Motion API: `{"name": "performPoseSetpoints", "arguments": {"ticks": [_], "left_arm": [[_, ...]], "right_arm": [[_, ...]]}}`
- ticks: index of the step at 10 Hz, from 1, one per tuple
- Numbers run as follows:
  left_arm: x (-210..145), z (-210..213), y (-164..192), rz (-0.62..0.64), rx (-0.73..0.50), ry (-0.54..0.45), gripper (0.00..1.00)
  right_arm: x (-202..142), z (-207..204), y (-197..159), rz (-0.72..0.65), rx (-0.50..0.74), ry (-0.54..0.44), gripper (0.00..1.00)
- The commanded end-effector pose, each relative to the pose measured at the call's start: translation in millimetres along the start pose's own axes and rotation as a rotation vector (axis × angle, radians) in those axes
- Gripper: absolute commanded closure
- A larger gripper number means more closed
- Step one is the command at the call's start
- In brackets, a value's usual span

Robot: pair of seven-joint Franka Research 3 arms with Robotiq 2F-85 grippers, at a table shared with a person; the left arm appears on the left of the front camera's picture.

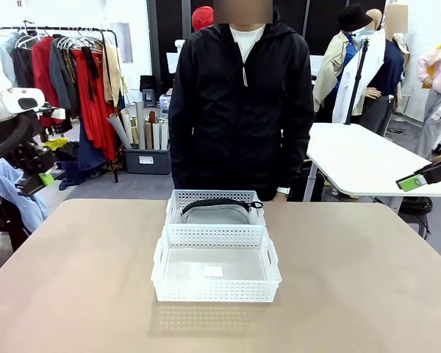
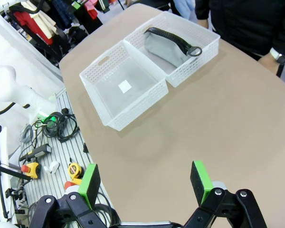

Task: Distribute items into two baskets.
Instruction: Pick up the Stapler that the person points to, then place the picked Stapler into the Organizing basket as instructed by the person.

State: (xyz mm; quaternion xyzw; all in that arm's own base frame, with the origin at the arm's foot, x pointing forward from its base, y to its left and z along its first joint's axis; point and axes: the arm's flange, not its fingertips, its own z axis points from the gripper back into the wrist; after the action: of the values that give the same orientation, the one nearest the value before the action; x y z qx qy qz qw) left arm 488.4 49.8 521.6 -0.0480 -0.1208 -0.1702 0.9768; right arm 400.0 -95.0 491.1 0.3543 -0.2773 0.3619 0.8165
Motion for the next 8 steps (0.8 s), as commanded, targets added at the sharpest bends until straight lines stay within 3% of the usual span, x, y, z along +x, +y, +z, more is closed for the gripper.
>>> {"name": "performPoseSetpoints", "arguments": {"ticks": [1, 8], "left_arm": [[-2.0, -2.9, -5.7, 0.01, 0.014, 0.027, 1.0], [0.0, 0.0, 0.0, 0.0, 0.0, 0.0, 1.0]], "right_arm": [[0.7, 0.2, 1.5, 0.005, 0.002, -0.005, 0.0], [0.7, 0.2, 1.5, 0.005, 0.002, -0.005, 0.0]]}}
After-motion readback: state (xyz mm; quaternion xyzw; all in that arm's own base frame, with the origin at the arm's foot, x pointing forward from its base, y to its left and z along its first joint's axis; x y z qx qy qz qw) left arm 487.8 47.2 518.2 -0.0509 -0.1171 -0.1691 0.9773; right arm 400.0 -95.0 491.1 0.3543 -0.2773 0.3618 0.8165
